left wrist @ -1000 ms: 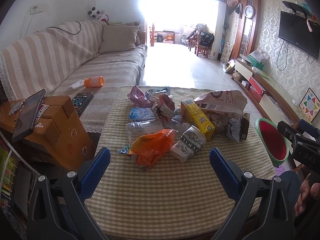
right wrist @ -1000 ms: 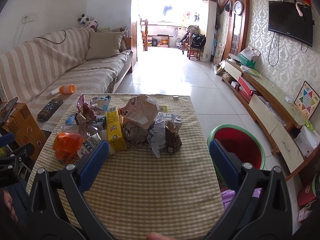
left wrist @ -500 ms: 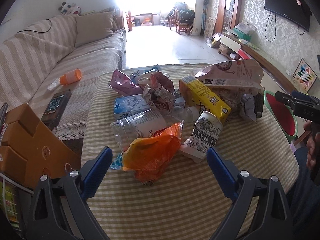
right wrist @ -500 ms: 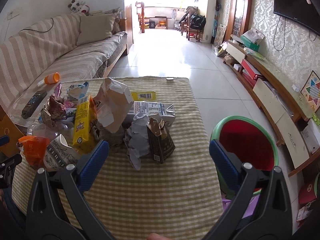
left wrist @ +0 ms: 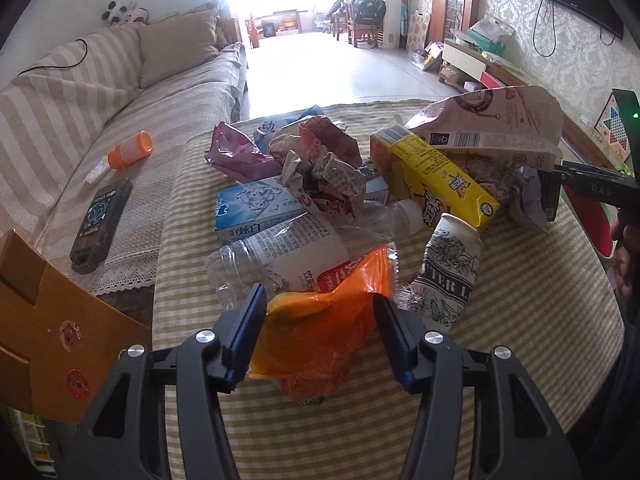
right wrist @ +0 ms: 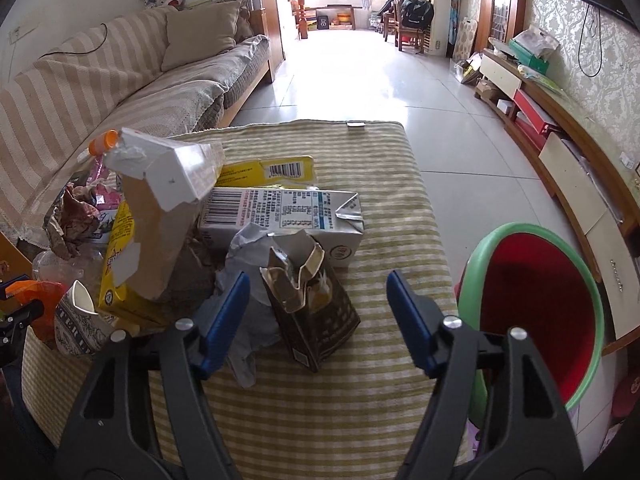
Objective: Collect trash
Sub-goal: 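Grasp the orange plastic bag with left tool while right tool grasps dark brown carton, then carry both items over the red bin and open both tools to drop them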
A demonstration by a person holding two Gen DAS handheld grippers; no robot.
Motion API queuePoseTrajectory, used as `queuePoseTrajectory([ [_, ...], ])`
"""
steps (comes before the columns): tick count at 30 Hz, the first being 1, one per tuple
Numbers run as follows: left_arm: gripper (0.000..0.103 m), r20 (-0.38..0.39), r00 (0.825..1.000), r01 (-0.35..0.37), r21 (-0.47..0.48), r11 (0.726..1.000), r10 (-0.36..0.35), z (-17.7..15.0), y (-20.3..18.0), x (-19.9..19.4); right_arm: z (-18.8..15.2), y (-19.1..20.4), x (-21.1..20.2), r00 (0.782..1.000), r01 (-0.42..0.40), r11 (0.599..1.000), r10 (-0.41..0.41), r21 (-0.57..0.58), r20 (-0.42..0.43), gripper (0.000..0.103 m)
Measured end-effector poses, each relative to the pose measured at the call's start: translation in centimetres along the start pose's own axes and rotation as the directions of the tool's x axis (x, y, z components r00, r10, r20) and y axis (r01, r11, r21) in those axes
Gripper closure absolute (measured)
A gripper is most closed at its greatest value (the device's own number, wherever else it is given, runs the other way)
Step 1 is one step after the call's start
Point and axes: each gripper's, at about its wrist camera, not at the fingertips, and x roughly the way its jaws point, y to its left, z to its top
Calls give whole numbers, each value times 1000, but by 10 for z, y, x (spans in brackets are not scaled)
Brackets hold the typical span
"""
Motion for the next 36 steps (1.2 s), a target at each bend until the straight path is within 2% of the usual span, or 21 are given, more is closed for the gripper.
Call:
queuePoseTrajectory([
  [1,63,3,1000,-6,-3,1000,6,0,0,-1,0,-2,2,1000,-7,1000,7,5,-9,49],
  [5,64,1,1000,-4,7,1000,4,0,-1,-2,-3,-5,5,999,-40,999,41,24,-29,72],
  [10,66,3,1000,-19,21,1000,19,-2,-5,-7,-4,-5,-3,999,-47,999,47,24,-15,80],
  [17,67,30,999,-23,12,1000,23,-5,-8,-24,-3,-10,-26,999,-47,998,47,29,20,80],
  [28,67,116,993,-24,-79,997,33,-3,-1,-72,-4,-16,-77,993,-88,995,84,47,88,80],
  [36,67,190,982,4,-93,996,14,17,-18,-106,-6,-33,-105,986,-111,991,100,79,137,80],
])
